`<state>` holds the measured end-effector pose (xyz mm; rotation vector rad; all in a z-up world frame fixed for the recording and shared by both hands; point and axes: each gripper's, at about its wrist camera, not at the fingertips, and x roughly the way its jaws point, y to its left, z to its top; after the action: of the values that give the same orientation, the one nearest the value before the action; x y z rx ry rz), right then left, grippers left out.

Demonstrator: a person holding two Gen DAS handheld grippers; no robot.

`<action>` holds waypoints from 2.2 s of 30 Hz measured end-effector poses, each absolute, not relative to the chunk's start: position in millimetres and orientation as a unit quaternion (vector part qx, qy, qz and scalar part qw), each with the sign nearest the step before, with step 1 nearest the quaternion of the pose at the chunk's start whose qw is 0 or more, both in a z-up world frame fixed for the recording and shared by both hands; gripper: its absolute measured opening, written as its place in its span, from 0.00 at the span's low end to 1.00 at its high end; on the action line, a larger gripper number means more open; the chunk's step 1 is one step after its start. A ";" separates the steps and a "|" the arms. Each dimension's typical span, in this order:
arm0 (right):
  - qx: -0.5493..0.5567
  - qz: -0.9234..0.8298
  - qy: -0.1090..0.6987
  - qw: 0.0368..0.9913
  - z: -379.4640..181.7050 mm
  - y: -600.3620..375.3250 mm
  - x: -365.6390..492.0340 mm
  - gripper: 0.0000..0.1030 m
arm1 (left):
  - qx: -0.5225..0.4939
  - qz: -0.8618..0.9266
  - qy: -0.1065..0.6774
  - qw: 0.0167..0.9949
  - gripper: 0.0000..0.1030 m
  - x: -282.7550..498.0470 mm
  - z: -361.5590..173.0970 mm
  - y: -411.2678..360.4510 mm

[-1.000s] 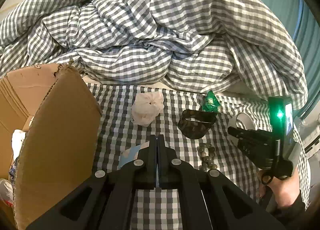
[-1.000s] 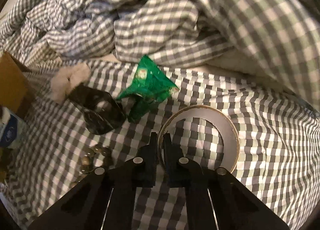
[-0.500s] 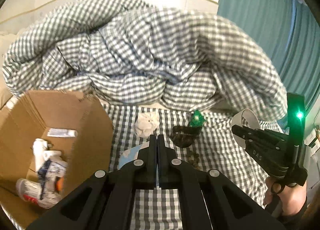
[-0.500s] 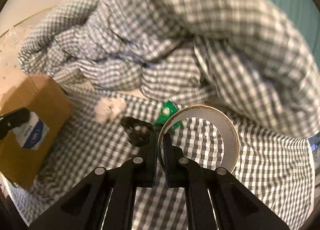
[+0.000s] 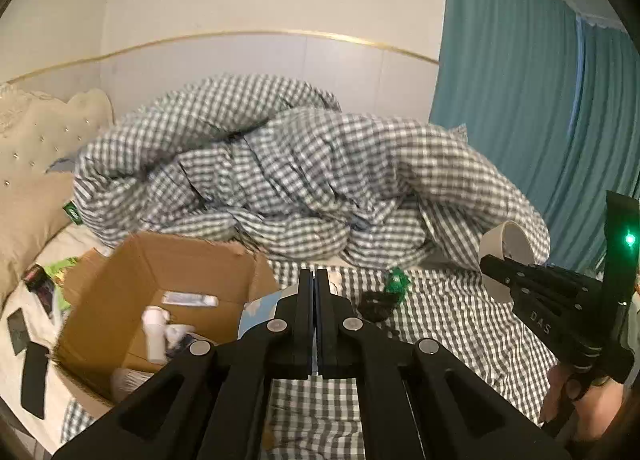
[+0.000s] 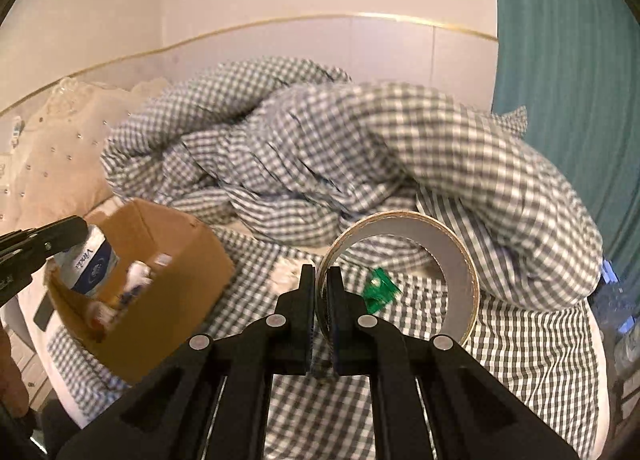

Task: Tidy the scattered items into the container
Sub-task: 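Carry the tissue pack and tape roll over the box and release both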

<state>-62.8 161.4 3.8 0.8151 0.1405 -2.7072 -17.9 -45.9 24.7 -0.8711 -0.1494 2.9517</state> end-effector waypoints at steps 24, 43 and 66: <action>0.254 -0.925 0.065 0.273 35.9 1.2 -35.1 0.05 | -0.251 0.964 -0.076 -0.052 0.00 30.1 54.1 -183.3; 0.309 -0.888 0.119 0.320 -35.5 -118.9 -69.0 0.14 | -0.273 0.952 -0.093 -0.104 0.00 23.9 21.3 -258.8; 0.290 -0.917 0.089 0.258 -25.3 -59.4 -82.4 0.82 | -0.296 0.947 -0.095 -0.077 0.00 -10.9 -3.1 -232.9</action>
<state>-82.4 -59.4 -25.3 0.7859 0.2404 -2.4867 -10.9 -232.9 -3.1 -0.9782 -0.3142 3.1314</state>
